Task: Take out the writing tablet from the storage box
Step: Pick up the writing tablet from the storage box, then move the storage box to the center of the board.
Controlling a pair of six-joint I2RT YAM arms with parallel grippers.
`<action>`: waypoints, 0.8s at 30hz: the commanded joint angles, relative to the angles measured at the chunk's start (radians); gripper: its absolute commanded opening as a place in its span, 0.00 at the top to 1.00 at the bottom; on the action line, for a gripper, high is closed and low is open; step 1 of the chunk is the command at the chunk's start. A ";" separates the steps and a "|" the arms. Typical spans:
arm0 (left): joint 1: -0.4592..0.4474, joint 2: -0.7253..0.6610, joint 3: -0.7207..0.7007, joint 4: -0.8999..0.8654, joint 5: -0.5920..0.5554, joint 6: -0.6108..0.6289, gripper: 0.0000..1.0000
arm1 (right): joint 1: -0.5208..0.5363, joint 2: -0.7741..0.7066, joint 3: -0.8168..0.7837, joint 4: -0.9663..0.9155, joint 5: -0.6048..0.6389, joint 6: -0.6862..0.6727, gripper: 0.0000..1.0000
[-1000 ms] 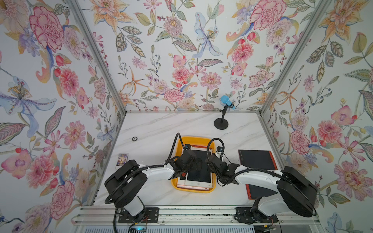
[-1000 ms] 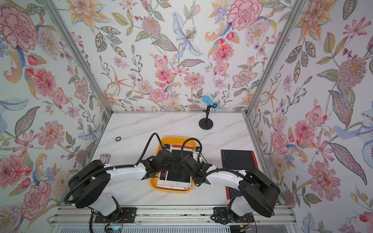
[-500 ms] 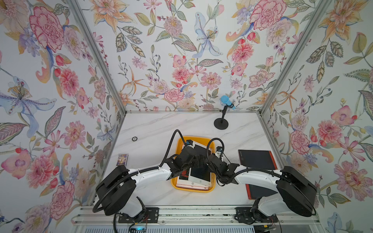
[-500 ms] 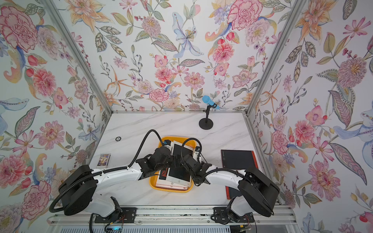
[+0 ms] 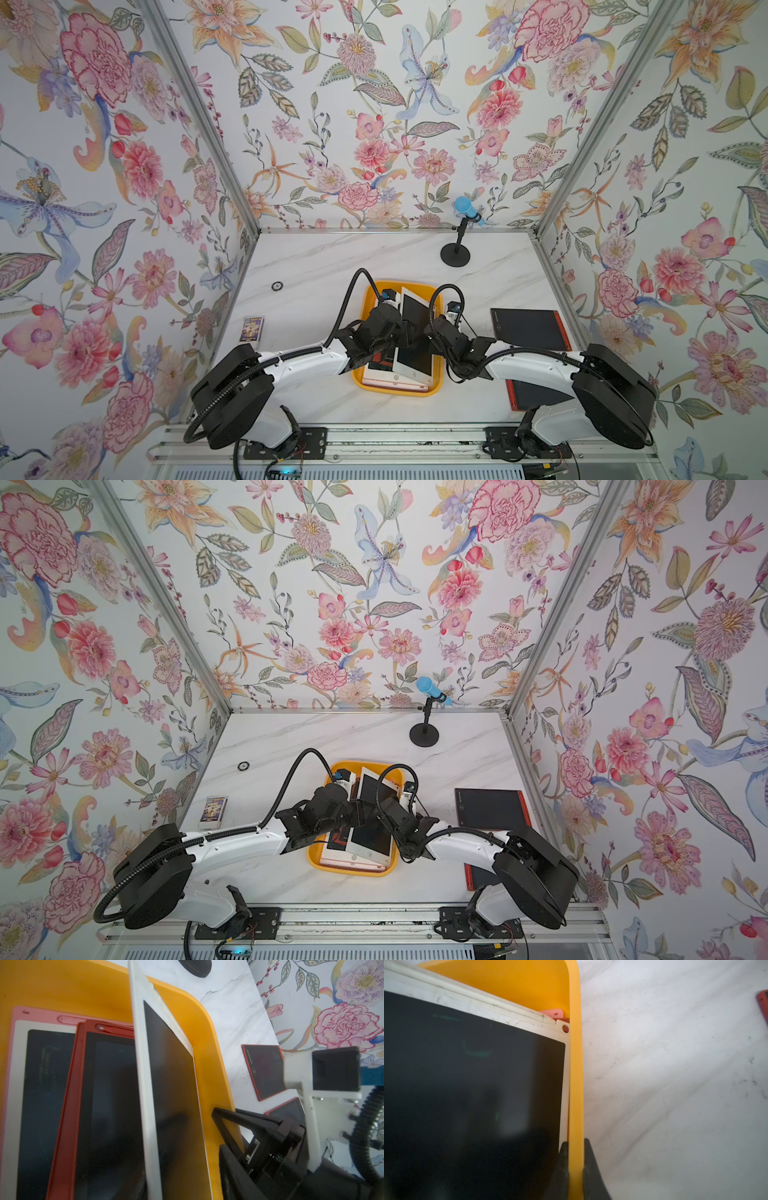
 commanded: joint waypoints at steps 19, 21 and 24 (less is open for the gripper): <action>0.141 -0.275 -0.026 -0.118 -0.006 0.094 1.00 | -0.016 0.052 -0.009 -0.032 -0.068 0.078 0.94; 0.176 -0.332 -0.025 -0.149 -0.011 0.109 1.00 | -0.026 0.057 0.001 -0.031 -0.073 0.081 0.94; 0.229 -0.419 -0.021 -0.197 -0.024 0.127 1.00 | -0.057 0.074 0.030 -0.023 -0.093 0.081 0.94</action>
